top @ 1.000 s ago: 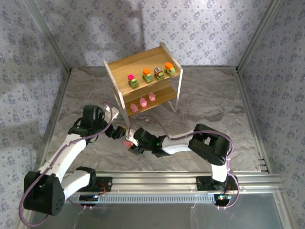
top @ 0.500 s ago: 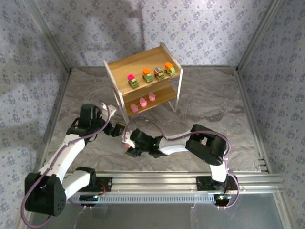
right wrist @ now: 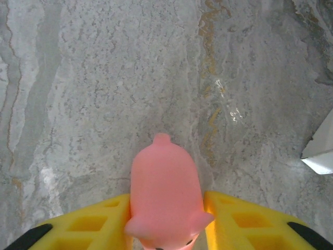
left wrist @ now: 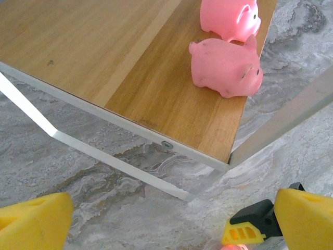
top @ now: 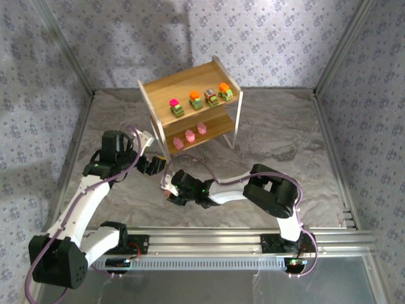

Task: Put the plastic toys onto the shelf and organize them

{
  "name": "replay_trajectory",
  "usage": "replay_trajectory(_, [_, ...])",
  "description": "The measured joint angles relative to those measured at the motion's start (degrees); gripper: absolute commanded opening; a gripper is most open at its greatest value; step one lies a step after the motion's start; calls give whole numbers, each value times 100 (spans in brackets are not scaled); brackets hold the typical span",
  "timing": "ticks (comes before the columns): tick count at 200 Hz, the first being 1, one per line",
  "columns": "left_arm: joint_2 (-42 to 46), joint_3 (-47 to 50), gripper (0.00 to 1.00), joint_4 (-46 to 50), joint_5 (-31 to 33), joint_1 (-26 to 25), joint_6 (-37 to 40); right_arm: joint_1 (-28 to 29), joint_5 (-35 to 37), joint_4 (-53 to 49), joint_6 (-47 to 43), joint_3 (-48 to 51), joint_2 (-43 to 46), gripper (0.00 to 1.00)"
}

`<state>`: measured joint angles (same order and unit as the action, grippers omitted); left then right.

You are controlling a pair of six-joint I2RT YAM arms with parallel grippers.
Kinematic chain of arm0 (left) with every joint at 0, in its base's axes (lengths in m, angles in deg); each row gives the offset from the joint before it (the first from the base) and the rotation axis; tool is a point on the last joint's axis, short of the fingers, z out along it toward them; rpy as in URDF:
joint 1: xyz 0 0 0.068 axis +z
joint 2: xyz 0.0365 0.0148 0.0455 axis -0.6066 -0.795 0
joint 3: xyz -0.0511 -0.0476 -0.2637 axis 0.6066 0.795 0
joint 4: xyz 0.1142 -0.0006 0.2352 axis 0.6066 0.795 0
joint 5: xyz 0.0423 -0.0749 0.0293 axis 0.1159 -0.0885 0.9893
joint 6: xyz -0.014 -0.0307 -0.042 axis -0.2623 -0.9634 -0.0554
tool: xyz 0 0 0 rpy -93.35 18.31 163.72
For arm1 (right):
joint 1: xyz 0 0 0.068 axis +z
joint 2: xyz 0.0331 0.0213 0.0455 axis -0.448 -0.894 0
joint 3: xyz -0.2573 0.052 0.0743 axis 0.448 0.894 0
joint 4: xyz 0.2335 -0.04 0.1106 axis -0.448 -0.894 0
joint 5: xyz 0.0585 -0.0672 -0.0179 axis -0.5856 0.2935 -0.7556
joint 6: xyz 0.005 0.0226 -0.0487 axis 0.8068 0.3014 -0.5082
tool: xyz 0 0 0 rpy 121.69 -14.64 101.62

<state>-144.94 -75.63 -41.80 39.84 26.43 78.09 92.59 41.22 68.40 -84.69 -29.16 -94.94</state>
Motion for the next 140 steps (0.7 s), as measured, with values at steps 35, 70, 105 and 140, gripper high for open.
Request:
replay_trajectory(35, [9,0,99,48,0,0,0,7,24,127,33,94,46,28])
replay_trajectory(70, [9,0,99,50,2,0,0,116,289,125,103,358,306,28])
replay_trajectory(105, [9,2,99,50,4,0,2,195,776,-39,400,726,931,29])
replay_trajectory(140, [9,33,99,48,4,0,7,157,1451,-564,846,730,1624,30])
